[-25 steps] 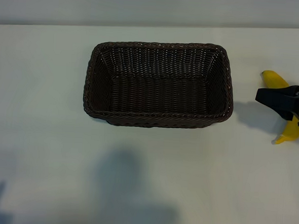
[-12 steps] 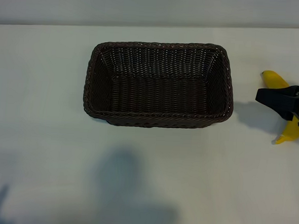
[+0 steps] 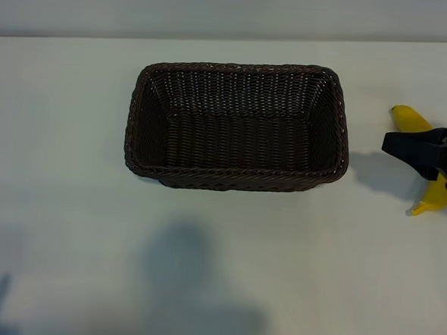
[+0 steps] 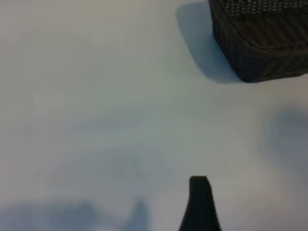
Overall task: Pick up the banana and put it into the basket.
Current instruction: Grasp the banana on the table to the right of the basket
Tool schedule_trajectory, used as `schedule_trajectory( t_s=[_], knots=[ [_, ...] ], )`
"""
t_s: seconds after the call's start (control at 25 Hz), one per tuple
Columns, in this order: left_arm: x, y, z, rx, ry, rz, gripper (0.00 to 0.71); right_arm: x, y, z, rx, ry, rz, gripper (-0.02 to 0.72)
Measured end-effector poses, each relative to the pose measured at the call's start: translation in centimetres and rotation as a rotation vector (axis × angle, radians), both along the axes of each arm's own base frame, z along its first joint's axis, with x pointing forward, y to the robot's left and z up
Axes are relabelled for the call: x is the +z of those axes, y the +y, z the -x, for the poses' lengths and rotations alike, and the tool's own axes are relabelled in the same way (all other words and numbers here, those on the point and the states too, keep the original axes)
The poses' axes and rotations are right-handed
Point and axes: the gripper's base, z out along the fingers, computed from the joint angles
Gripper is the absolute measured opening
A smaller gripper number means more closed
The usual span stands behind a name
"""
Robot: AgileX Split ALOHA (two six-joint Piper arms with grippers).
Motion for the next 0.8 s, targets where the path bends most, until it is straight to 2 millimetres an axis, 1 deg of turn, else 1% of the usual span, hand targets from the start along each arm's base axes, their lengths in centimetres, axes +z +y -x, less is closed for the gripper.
schedule_trajectory(
  t_s=[0.16, 0.64, 0.8],
  knots=[
    [0.0, 0.13, -0.02, 0.019, 0.002, 0.006, 0.557, 0.0, 0.0, 0.0, 0.0, 0.0, 0.0, 0.444],
    [0.0, 0.13, -0.02, 0.023, 0.001, 0.006, 0.484, 0.0, 0.0, 0.0, 0.0, 0.0, 0.0, 0.444],
    [0.0, 0.09, -0.03, 0.094, 0.001, 0.004, 0.469, 0.0, 0.0, 0.0, 0.0, 0.0, 0.0, 0.444]
  ],
)
